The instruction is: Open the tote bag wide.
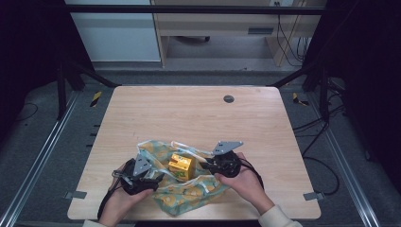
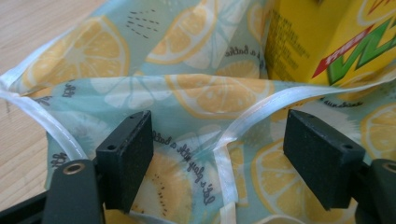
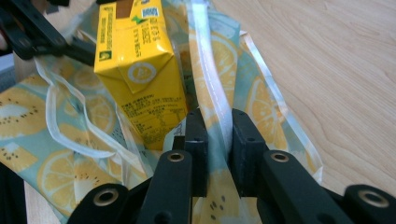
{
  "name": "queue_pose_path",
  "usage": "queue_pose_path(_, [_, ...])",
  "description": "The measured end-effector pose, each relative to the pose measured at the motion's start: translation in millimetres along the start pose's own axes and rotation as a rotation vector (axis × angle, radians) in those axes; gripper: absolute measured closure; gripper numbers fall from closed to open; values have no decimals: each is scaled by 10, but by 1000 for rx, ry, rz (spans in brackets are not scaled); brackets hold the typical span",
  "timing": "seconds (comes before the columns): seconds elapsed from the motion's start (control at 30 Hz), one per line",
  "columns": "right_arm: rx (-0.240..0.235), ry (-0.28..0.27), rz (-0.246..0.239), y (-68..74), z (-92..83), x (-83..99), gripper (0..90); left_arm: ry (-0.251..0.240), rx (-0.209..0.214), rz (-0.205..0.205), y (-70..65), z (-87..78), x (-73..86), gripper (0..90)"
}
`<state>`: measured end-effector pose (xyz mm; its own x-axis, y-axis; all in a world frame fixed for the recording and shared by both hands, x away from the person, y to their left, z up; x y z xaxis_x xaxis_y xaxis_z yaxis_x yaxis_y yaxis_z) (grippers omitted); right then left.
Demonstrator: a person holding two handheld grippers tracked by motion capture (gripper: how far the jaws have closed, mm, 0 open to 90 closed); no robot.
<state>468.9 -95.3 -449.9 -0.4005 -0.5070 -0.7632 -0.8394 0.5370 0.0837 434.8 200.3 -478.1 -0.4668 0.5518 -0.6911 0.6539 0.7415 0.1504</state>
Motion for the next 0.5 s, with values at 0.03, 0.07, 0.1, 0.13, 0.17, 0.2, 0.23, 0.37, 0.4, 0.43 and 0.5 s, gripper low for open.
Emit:
queue_pose_path(0.03, [-3, -6, 6, -13, -19, -5, 781, 10, -6, 6, -3, 27, 1, 236])
queue_pose_path(0.07, [-3, -6, 6, -13, -19, -5, 781, 12, -13, 3, -3, 54, 1, 236])
queue_pose_path(0.1, [-4, -8, 10, -19, -25, -4, 775, 20, -14, 6, 11, 72, -1, 227])
queue_pose_path(0.13, [-2, -12, 11, -28, -36, -1, 770, 21, -29, 3, 26, 86, -6, 222])
queue_pose_path(0.17, [-2, -12, 11, -28, -36, -1, 770, 25, -41, 11, 48, 92, -12, 222])
queue_pose_path(0.2, [-2, -15, 10, -32, -40, -1, 770, 15, -46, -6, 66, 116, -17, 224])
queue_pose_path(0.23, [-2, -21, 15, -35, -47, -5, 771, 19, -47, -1, 78, 120, -17, 223])
queue_pose_path(0.37, [0, -37, 12, -37, -67, -22, 822, 1, -61, 5, 88, 123, -29, 247])
queue_pose_path(0.4, [0, -38, 11, -37, -71, -25, 840, -15, -62, 0, 84, 121, -38, 264])
queue_pose_path(0.43, [-2, -41, 10, -39, -73, -26, 856, -26, -60, 0, 80, 119, -44, 292])
queue_pose_path(0.5, [-6, -43, 9, -39, -75, -28, 875, -29, -52, 22, 70, 112, -56, 367])
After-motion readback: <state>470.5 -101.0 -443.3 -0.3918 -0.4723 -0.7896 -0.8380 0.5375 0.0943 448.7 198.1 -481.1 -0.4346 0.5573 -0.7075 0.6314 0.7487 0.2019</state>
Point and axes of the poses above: each handheld gripper's, and its own axes: z roughly forward along the jaws, x roughly out of its underside, y roughly to its left, the point moved 1 cm from there along z, roughly forward along the jaws, and after that the axes turned 3 degrees about y, right-handed, at the moved point
